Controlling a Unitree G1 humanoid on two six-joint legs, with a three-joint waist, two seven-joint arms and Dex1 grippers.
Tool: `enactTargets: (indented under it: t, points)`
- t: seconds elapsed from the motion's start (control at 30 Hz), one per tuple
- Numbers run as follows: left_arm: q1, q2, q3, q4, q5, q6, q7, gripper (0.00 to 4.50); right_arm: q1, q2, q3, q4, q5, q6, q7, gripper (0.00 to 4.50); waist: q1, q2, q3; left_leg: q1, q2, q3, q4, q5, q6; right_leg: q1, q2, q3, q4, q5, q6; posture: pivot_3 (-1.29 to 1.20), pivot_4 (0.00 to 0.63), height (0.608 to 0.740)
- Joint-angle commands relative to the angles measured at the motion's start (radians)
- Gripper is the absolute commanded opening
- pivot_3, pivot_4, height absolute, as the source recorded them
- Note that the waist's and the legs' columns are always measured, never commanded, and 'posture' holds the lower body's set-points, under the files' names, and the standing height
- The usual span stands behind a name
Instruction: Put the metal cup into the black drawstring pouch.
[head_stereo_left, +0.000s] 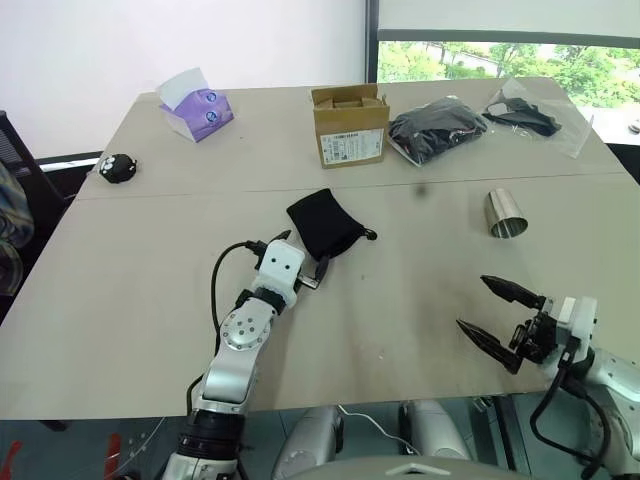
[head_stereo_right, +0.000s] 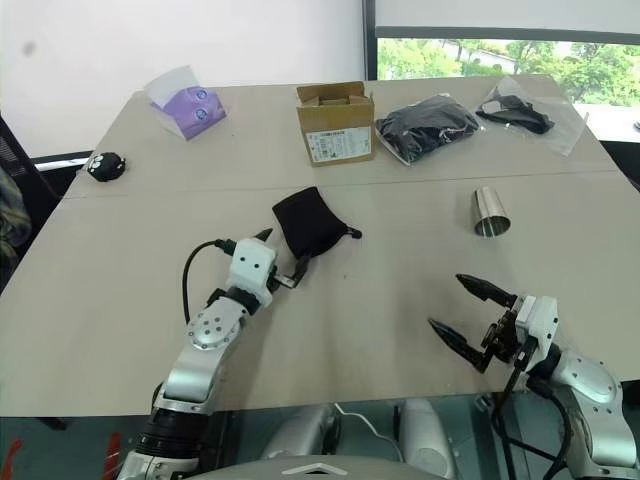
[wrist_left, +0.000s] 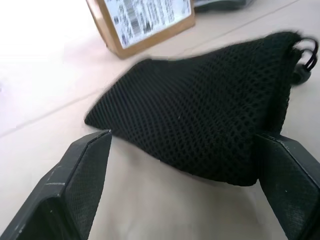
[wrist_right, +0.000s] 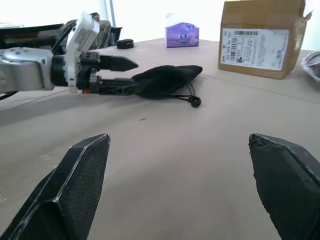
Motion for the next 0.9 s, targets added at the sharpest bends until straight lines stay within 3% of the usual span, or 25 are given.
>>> enactTargets:
  t: [0.03, 0.4, 0.5, 0.7, 0.73, 0.9]
  points:
    - [-0.023, -0.007, 0.004, 0.015, 0.006, 0.0, 0.014, 4.43, -0.023, 0.002, -0.037, -0.01, 0.017, 0.005, -0.034, 4.5, 0.0, 0.0, 0.0, 0.0, 0.0, 0.0, 0.0, 0.0, 0.0, 0.0, 0.0, 0.0, 0.0, 0.0, 0.0, 0.0, 0.15, 0.74]
    - [-0.048, -0.011, 0.001, 0.025, -0.009, -0.027, 0.0, 4.43, -0.019, 0.015, -0.034, -0.014, 0.011, -0.005, -0.059, 4.5, 0.003, 0.0, 0.0, 0.0, 0.0, 0.0, 0.0, 0.0, 0.0, 0.0, 0.0, 0.0, 0.0, 0.0, 0.0, 0.0, 0.15, 0.74]
    - [-0.04, 0.002, -0.009, -0.001, -0.029, -0.062, -0.047, 3.69, -0.014, 0.018, -0.033, -0.015, 0.01, -0.004, -0.061, 4.5, 0.003, 0.0, 0.0, 0.0, 0.0, 0.0, 0.0, 0.0, 0.0, 0.0, 0.0, 0.0, 0.0, 0.0, 0.0, 0.0, 0.15, 0.74]
    - [-0.037, -0.006, 0.005, 0.002, -0.038, -0.036, -0.043, 0.58, -0.009, 0.019, -0.033, -0.01, 0.009, -0.005, -0.063, 4.5, 0.003, 0.0, 0.0, 0.0, 0.0, 0.0, 0.0, 0.0, 0.0, 0.0, 0.0, 0.0, 0.0, 0.0, 0.0, 0.0, 0.15, 0.74]
    - [-0.035, -0.005, 0.005, 0.0, -0.038, -0.036, -0.043, 0.23, -0.009, 0.018, -0.035, -0.007, 0.009, -0.005, -0.063, 4.5, 0.003, 0.0, 0.0, 0.0, 0.0, 0.0, 0.0, 0.0, 0.0, 0.0, 0.0, 0.0, 0.0, 0.0, 0.0, 0.0, 0.15, 0.74]
    - [-0.034, -0.012, 0.011, -0.009, -0.047, -0.02, -0.041, 0.06, -0.004, 0.016, -0.041, -0.007, 0.003, 0.018, -0.093, 4.5, 0.003, 0.0, 0.0, 0.0, 0.0, 0.0, 0.0, 0.0, 0.0, 0.0, 0.0, 0.0, 0.0, 0.0, 0.0, 0.0, 0.15, 0.74]
